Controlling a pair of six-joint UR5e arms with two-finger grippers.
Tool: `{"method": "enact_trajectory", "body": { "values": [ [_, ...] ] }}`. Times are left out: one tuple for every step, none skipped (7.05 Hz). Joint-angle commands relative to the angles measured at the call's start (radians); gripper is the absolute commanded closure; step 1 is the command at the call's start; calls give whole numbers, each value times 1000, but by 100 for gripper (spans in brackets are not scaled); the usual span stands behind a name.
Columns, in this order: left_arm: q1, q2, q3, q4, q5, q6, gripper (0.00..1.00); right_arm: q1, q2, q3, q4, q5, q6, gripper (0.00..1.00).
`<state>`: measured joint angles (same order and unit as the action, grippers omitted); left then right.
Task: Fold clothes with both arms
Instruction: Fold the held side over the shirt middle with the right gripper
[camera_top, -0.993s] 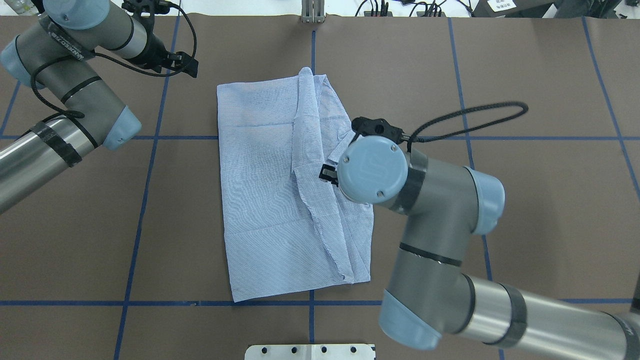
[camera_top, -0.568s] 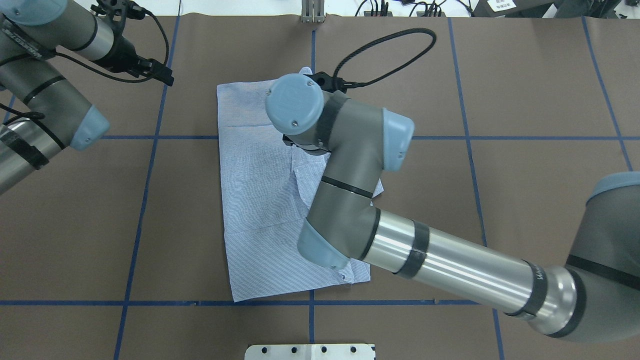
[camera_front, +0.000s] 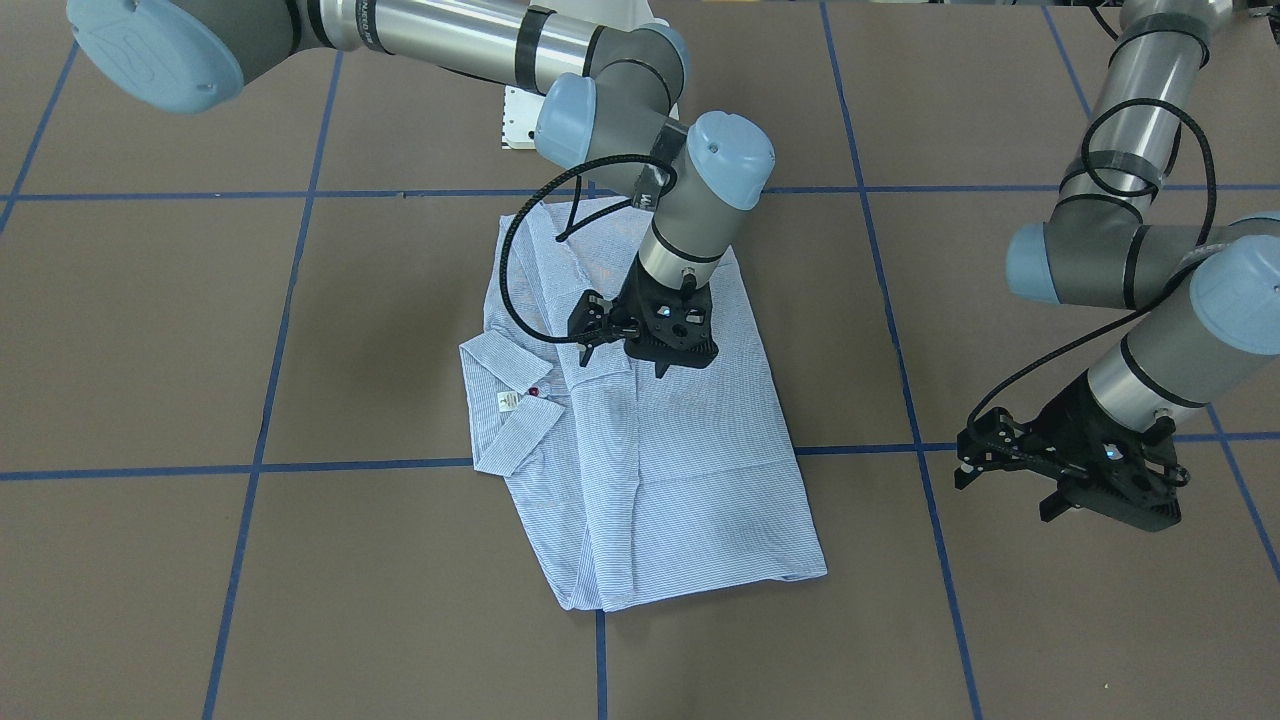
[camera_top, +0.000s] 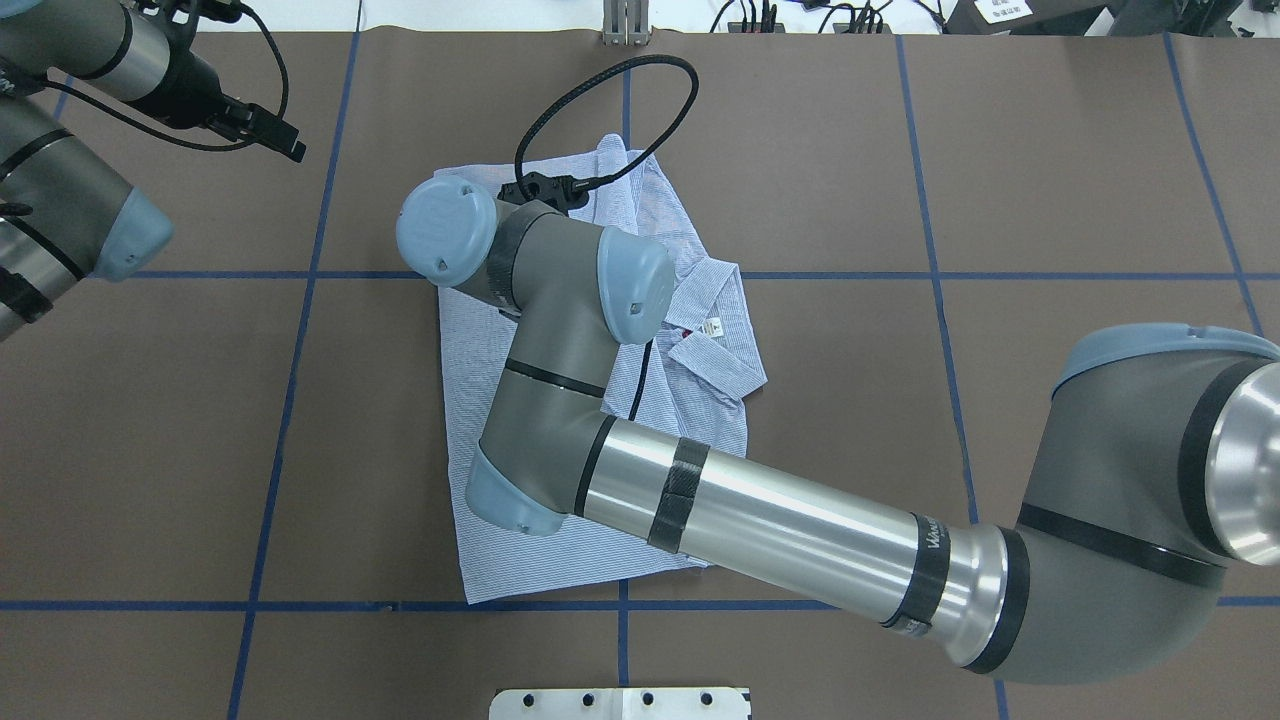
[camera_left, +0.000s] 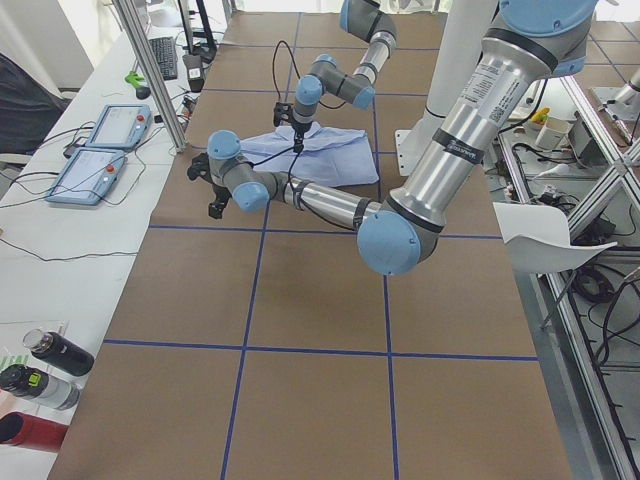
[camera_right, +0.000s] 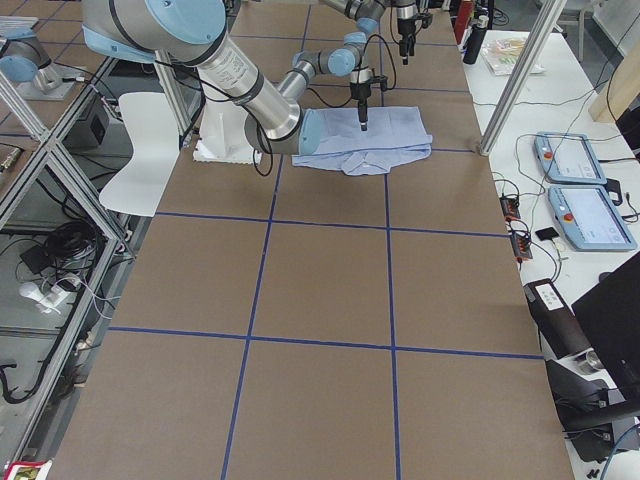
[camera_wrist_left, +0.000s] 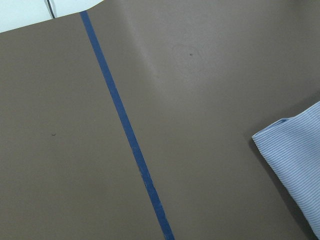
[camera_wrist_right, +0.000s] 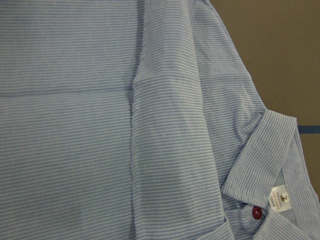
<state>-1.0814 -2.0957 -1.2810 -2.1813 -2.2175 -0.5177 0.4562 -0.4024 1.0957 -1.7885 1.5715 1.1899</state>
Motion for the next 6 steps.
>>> {"method": "enact_trajectory", "body": {
  "values": [
    [0,2,0,0,-1,1,0,-34,11,-28,-70,-34,-87,0],
    [0,2,0,2,-1,1,0,-46,11,-39,-71,-45,-91,0],
    [0,2,2,0,-1,1,0,-50,11,-51,-72,-54,-107,0],
    [0,2,2,0,-1,1,0,-48,13,-59,-107,-74,-159,0],
    [0,2,2,0,-2,1,0,-47,14,-57,-138,-83,-186,0],
    [3,2,2,0,-1,-1,0,-41,13,-57,-149,-88,-212,0]
  ]
}}
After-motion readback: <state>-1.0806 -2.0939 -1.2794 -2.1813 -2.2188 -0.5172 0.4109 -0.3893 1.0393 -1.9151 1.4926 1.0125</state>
